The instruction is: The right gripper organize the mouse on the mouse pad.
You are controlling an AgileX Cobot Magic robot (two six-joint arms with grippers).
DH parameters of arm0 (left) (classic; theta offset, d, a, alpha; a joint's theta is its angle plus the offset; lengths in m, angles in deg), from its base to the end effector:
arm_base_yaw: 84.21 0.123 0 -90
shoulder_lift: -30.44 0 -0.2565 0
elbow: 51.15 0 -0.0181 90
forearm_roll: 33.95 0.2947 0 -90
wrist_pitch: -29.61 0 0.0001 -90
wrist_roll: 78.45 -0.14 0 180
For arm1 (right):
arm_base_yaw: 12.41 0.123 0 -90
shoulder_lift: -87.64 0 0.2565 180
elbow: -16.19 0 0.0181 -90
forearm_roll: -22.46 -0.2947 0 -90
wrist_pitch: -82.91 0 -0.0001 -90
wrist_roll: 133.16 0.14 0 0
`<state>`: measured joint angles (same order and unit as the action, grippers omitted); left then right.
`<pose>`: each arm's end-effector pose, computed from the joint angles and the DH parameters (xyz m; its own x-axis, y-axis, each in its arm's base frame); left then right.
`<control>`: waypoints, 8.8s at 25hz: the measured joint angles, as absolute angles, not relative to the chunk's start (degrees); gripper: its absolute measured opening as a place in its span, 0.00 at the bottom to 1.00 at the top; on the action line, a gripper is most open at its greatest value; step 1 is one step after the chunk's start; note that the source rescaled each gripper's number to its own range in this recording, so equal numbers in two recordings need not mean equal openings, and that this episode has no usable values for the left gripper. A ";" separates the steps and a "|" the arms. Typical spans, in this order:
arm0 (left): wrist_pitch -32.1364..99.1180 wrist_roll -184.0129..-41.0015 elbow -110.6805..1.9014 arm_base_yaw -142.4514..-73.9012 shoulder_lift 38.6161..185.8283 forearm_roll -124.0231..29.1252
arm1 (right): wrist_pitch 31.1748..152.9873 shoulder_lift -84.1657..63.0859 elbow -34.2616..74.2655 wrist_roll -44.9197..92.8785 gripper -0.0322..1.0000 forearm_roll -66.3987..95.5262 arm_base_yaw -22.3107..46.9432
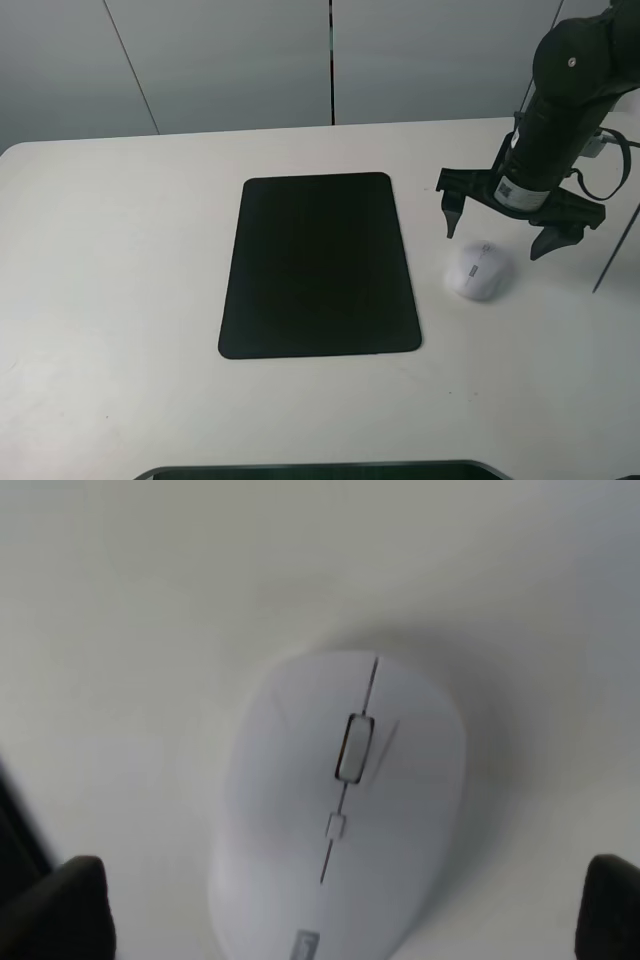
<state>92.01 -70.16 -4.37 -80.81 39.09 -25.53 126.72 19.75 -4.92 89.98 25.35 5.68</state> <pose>0.1006 0.0242 0.2794 -0.4475 -0.1022 -0.8884 -0.2083 0.9780 -0.0076 0.3161 0.0981 0.0323 -0.9185 0.3905 -0.0624 0.3907 0.9205 0.0082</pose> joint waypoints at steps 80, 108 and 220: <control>92.01 -70.16 -4.37 -80.81 39.09 -25.53 | 138.71 32.17 18.25 79.97 0.03 24.30 22.73; 92.01 -70.16 -4.37 -80.81 39.09 -25.53 | 138.69 48.89 33.59 89.06 0.03 25.93 31.74; 92.01 -70.04 -4.34 -80.81 39.09 -25.53 | 145.92 -83.80 -30.71 45.73 0.99 22.82 -3.64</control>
<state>92.01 -70.04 -4.34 -80.81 39.09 -25.53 145.92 -83.80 -30.71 45.73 22.82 -3.64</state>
